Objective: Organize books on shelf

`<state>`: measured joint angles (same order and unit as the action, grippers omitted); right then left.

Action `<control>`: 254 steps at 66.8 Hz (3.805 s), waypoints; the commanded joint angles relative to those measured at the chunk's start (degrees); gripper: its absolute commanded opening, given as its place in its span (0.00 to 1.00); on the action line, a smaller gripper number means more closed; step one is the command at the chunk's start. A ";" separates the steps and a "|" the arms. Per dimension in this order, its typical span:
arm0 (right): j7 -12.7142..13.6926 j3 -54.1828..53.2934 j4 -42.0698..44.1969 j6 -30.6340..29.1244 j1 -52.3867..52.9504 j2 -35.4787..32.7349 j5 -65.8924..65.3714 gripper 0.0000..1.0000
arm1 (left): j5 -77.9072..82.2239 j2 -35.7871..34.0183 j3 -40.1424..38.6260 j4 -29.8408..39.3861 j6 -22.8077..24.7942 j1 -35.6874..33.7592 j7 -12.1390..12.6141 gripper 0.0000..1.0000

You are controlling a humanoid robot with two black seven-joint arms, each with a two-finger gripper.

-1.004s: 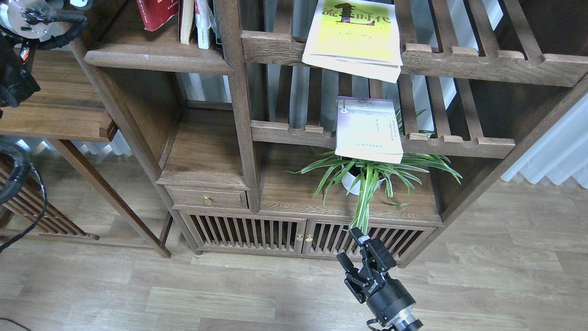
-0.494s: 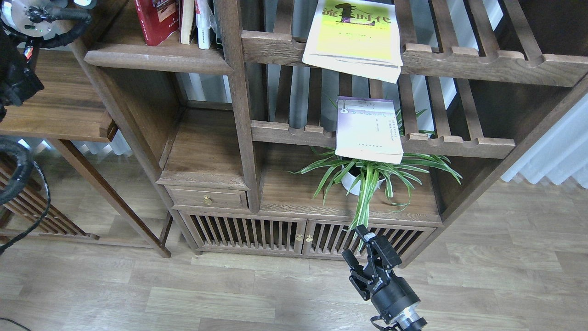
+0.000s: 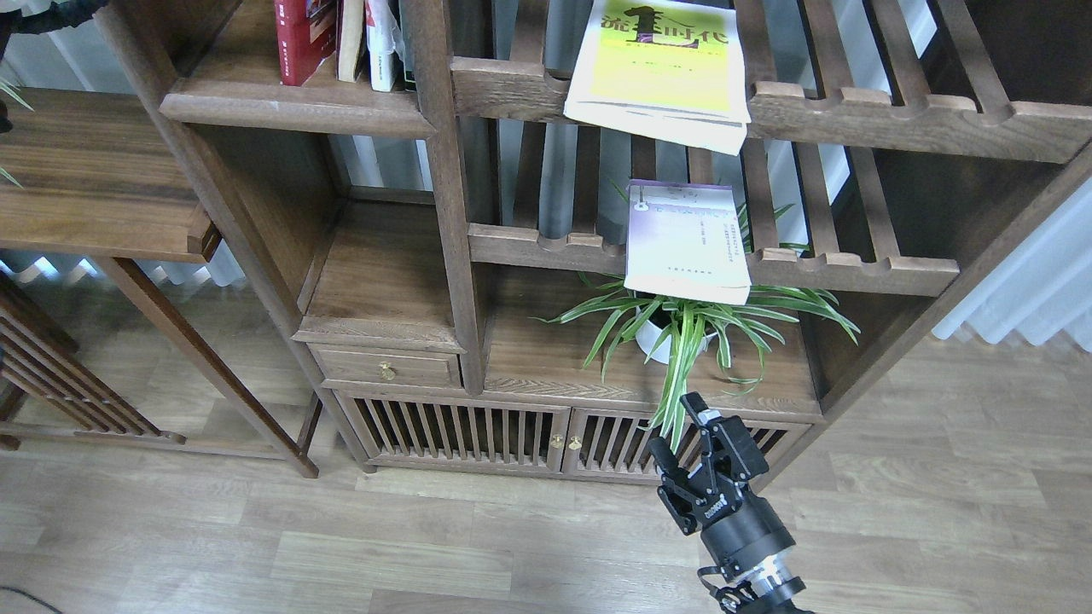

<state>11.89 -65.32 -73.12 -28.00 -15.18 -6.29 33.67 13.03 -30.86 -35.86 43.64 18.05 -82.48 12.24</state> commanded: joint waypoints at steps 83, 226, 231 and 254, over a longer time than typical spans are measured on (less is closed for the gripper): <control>-0.81 -2.97 -18.46 0.00 4.28 0.31 -4.05 0.98 | -25.16 -20.99 -6.24 28.08 9.95 49.52 -0.99 1.00; -14.00 -9.04 -2.64 24.48 37.41 6.29 -13.45 0.16 | -23.14 -19.77 -18.28 21.84 9.95 54.09 -0.99 1.00; -14.00 -9.04 -2.90 23.87 37.15 6.29 -13.37 0.05 | -22.97 -19.77 -18.54 21.84 9.95 54.09 -0.99 1.00; -14.00 -17.02 -17.48 19.30 25.65 6.29 -10.82 0.05 | -22.79 -19.42 -19.07 21.75 9.95 55.41 -1.17 1.00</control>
<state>-2.20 -78.30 -85.11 -7.72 16.10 0.00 21.51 -9.85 -50.72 -54.58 65.43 28.00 -27.86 11.14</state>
